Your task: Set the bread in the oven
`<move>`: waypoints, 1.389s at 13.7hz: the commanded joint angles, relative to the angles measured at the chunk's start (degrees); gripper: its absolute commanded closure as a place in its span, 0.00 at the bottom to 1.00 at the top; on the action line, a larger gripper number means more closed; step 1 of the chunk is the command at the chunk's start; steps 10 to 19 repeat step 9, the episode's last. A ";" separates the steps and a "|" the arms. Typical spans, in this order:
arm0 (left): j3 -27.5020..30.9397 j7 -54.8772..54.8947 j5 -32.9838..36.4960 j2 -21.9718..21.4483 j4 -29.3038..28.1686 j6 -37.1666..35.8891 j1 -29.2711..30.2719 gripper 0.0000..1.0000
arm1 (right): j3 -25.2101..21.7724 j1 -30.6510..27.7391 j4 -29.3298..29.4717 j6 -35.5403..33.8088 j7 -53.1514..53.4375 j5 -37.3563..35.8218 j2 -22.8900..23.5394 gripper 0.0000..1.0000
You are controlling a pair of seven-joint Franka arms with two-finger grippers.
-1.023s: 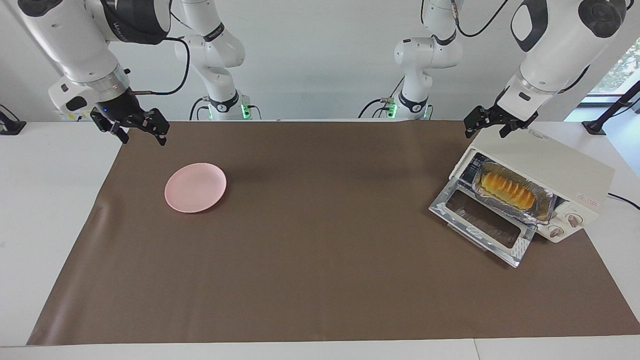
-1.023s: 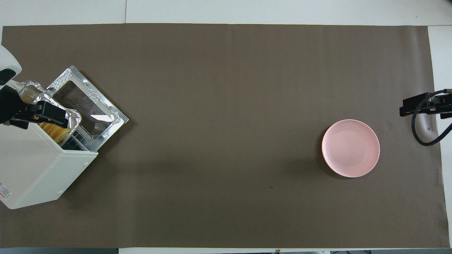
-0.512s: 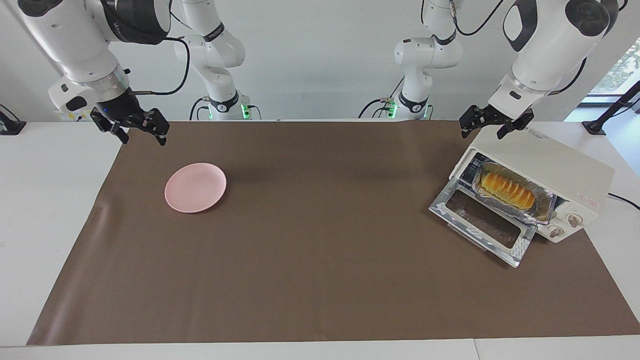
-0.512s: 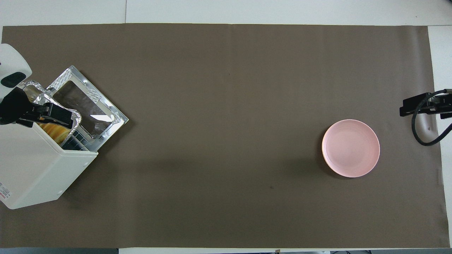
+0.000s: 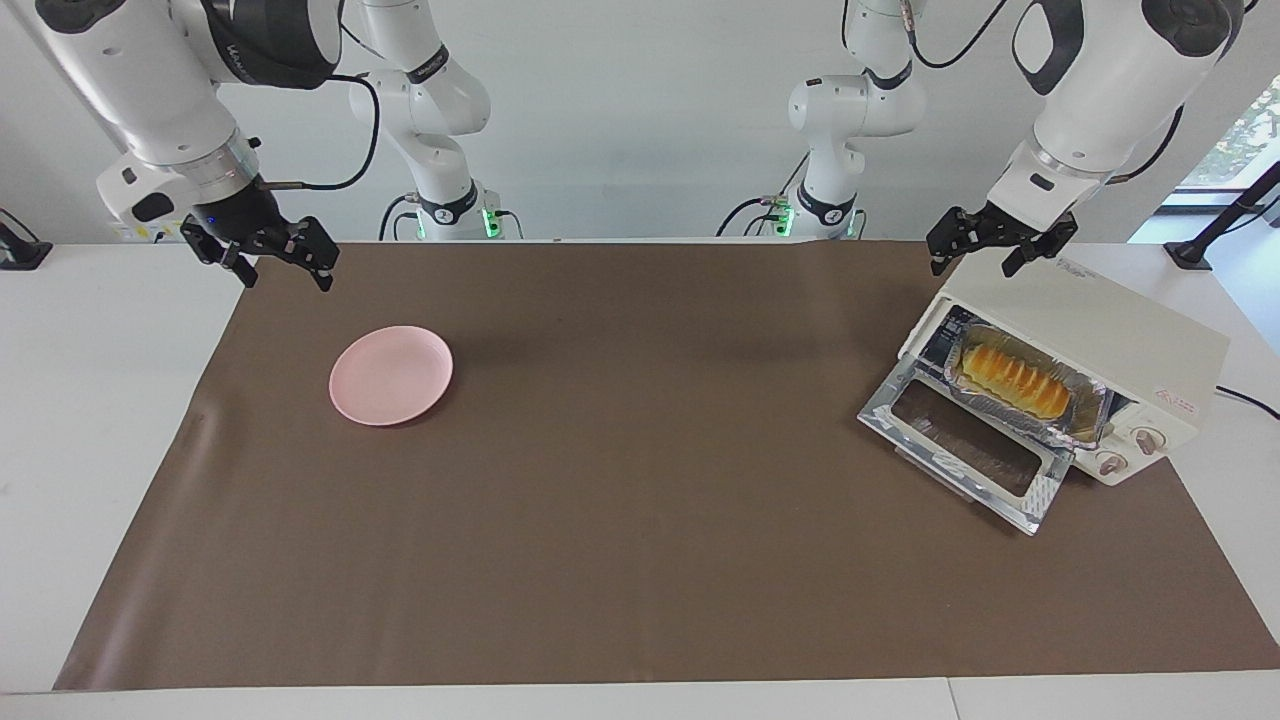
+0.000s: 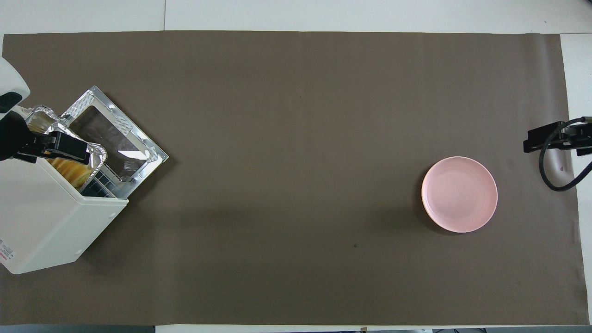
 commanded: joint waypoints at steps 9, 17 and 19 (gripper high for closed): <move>-0.62 0.96 0.90 -1.68 -2.21 1.55 0.59 0.00 | 0.56 -0.58 -1.03 -0.38 0.73 0.29 -1.03 0.00; -0.62 0.96 0.90 -1.68 -2.21 1.55 0.59 0.00 | 0.56 -0.58 -1.03 -0.38 0.73 0.29 -1.03 0.00; -0.62 0.96 0.90 -1.68 -2.21 1.55 0.59 0.00 | 0.56 -0.58 -1.03 -0.38 0.73 0.29 -1.03 0.00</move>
